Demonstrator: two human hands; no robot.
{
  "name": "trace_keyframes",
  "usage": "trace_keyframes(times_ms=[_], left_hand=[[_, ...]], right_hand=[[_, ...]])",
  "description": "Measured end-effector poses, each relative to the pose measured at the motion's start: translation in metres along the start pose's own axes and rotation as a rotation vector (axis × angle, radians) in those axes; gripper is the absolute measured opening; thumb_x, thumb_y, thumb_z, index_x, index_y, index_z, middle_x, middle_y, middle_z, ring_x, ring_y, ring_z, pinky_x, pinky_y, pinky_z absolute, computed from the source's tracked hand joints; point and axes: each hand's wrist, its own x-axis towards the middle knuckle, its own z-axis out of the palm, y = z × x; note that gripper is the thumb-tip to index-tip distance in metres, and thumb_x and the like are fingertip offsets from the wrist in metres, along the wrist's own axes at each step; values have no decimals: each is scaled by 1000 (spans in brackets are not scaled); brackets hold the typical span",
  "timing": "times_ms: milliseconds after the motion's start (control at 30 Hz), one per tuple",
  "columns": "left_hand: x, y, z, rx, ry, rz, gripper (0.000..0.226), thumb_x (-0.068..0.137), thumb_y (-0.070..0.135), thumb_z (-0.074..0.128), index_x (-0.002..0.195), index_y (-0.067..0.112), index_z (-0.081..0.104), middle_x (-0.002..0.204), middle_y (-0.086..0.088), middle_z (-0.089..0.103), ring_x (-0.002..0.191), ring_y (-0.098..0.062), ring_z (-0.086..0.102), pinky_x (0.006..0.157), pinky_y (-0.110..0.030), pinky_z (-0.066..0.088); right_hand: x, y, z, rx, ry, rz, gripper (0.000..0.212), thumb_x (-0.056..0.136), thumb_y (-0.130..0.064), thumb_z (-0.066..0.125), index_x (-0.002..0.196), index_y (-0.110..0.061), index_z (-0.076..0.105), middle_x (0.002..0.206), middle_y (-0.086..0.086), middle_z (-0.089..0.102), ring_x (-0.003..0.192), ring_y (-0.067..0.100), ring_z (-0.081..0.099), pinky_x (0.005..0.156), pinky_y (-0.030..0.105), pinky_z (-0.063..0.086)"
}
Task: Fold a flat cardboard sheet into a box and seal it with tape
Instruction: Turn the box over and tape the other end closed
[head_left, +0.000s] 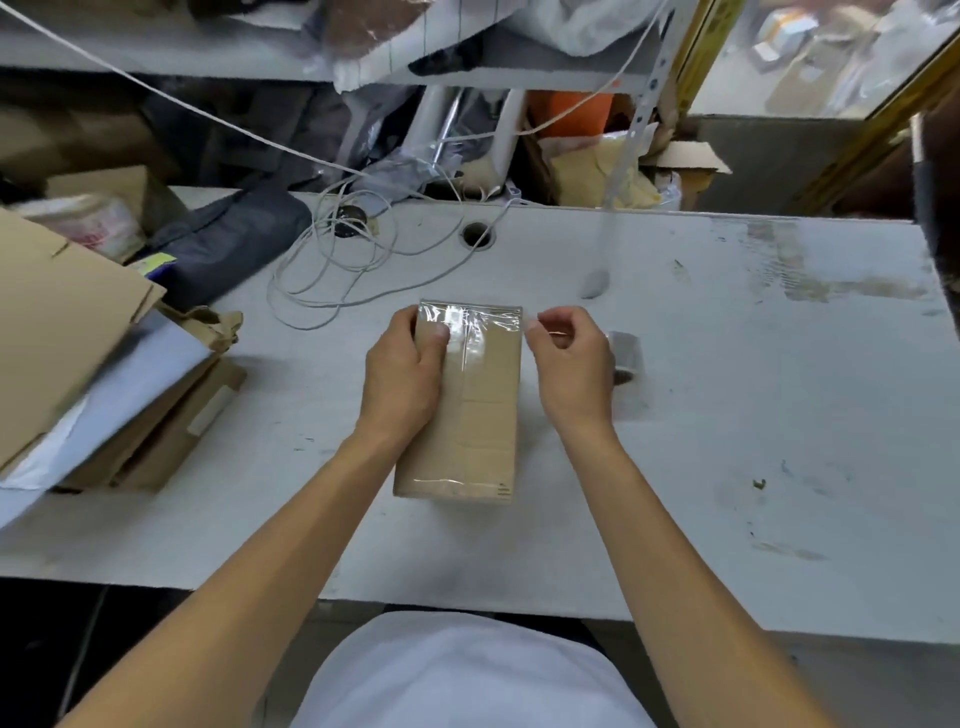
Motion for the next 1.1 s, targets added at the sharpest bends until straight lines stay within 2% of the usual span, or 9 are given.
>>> trace_keyframes(times_ms=[67,200,333,433,500,600,767,1000,1100], left_hand=[[2,0,-2,-36,-2,2,32,101,31,51,130,18,57,105,13,58,98,-10,55,65,0,34],[2,-4,-4,-51,0,6,35,101,37,51,132,22,59,106,15,61,98,-7,56,71,-6,35],[-5,-5,-4,-86,12,-15,33,100,39,52,128,25,61,105,16,65,94,-5,60,71,-8,39],[-15,-15,-3,-236,-3,-124,25,96,33,61,119,25,58,111,16,64,102,-2,62,75,-9,46],[-16,-24,-5,-414,-25,-170,27,90,20,70,113,20,57,121,7,66,111,-7,64,87,-17,53],[-9,-32,-7,-523,-72,-112,38,80,13,71,116,14,58,125,5,68,115,-8,64,97,-25,52],[-5,-38,-10,-481,-149,-68,37,79,17,68,115,15,63,115,8,70,107,-11,66,90,-25,53],[-21,-43,-15,-524,-141,-206,34,72,37,75,99,15,69,105,4,75,103,-14,69,88,-27,54],[-16,-34,-13,-509,-105,-271,37,67,38,83,91,12,70,98,3,75,97,-13,70,84,-26,55]], right_hand=[[0,-3,11,-37,-4,9,20,93,-34,65,98,-15,68,90,-8,70,81,0,63,68,8,45],[2,-5,11,-96,-29,-10,22,95,-34,61,96,-16,73,86,-10,72,82,3,65,73,16,48],[-2,-9,6,-107,-85,-3,18,95,-30,62,88,-19,75,77,-15,70,72,-4,62,66,7,41],[-11,-5,2,-37,-134,59,9,93,-22,64,92,-20,73,87,-16,72,83,-6,64,71,5,43],[-14,0,1,73,-159,110,12,92,-15,66,103,-16,71,101,-13,71,92,-6,65,78,10,47],[-12,3,3,168,-219,114,16,93,-5,63,104,-14,69,108,-6,71,92,-3,66,82,16,51],[-8,8,2,139,-293,73,16,90,-9,60,102,-13,70,105,-2,72,100,11,67,86,22,52],[-30,11,-1,148,-333,71,22,85,-6,57,96,-17,72,102,4,69,97,11,65,82,18,49],[-30,6,6,115,-309,120,13,81,-24,69,90,-15,70,93,-2,69,90,9,65,78,18,49]])
